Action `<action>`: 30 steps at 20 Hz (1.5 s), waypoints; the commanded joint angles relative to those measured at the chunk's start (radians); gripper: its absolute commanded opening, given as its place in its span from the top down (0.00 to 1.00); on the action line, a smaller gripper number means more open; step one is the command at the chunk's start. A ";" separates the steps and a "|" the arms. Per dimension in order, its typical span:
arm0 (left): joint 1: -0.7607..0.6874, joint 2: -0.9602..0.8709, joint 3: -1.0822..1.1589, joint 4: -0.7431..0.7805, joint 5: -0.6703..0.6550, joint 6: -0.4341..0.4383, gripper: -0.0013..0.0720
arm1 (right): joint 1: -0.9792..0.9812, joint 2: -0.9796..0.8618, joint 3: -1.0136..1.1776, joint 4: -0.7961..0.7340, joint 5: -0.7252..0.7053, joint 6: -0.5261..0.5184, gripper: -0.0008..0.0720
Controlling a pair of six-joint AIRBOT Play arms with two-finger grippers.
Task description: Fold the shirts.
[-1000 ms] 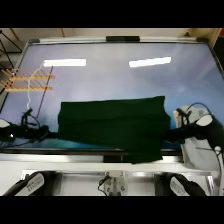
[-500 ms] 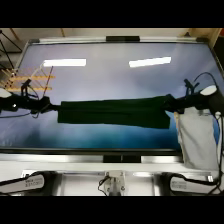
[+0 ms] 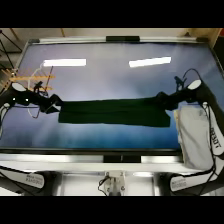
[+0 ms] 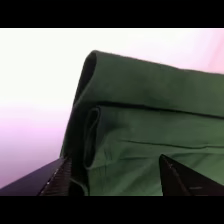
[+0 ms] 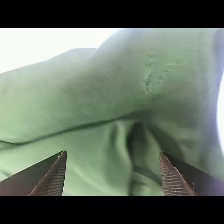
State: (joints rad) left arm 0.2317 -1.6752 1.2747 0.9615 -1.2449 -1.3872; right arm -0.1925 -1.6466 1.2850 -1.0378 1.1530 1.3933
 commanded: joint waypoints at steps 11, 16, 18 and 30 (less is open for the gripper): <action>0.011 0.089 0.140 0.001 -0.196 0.067 0.11 | 0.057 -0.075 0.006 -0.172 0.075 -0.072 0.06; 0.008 0.098 0.140 -0.050 -0.196 0.066 0.16 | 0.129 -0.074 0.006 -0.175 0.072 -0.071 0.90; -0.004 0.098 0.139 -0.134 -0.196 0.065 0.30 | 0.134 -0.034 0.023 -0.155 0.125 -0.071 0.90; -0.741 0.061 -0.104 -0.453 0.438 0.048 0.93 | 0.134 0.491 0.187 -0.008 0.450 0.085 0.90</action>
State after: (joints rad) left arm -0.3317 -1.5944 1.2076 0.5991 -1.0439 -1.3178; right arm -0.0586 -1.2629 1.4528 -1.0813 1.5105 1.4124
